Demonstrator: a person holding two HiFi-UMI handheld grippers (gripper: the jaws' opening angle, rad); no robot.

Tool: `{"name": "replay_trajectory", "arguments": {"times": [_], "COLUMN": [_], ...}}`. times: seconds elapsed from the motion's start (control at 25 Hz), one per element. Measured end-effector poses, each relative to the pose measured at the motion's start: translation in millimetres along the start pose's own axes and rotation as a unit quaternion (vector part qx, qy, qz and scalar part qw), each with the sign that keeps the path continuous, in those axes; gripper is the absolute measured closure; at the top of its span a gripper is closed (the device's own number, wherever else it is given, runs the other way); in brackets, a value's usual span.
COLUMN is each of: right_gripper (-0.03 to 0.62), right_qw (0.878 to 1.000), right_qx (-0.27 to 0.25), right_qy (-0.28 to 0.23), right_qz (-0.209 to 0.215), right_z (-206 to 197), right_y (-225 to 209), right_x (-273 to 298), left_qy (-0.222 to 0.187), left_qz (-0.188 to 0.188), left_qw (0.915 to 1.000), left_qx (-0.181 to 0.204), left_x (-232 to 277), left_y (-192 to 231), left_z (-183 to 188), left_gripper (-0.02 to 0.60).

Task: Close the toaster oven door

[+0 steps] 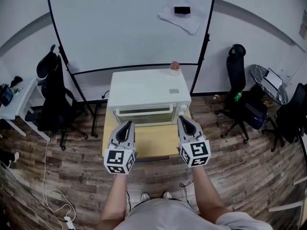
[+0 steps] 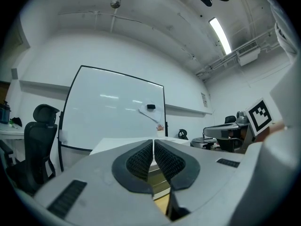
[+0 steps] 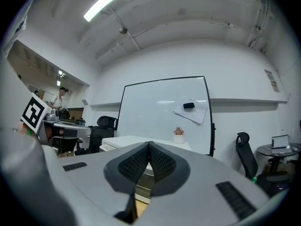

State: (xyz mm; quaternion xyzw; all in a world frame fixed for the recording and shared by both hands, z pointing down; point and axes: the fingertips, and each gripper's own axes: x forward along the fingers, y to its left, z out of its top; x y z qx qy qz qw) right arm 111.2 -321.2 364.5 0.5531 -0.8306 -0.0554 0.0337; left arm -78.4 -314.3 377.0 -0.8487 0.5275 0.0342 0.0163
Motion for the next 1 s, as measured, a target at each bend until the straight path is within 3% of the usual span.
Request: {"name": "replay_trajectory", "arguments": {"times": [1.0], "right_gripper": [0.594], "right_qw": [1.000], "right_qx": [0.007], "right_qy": [0.003], "right_qz": [0.015], "right_z": [-2.6], "right_y": [3.2], "right_x": [2.7], "left_qy": [0.010], "left_qz": [-0.003], "left_qw": [0.9999], "left_qx": [0.005], "left_x": [-0.2], "left_y": [0.5], "left_z": [3.3], "left_gripper": [0.561]}}
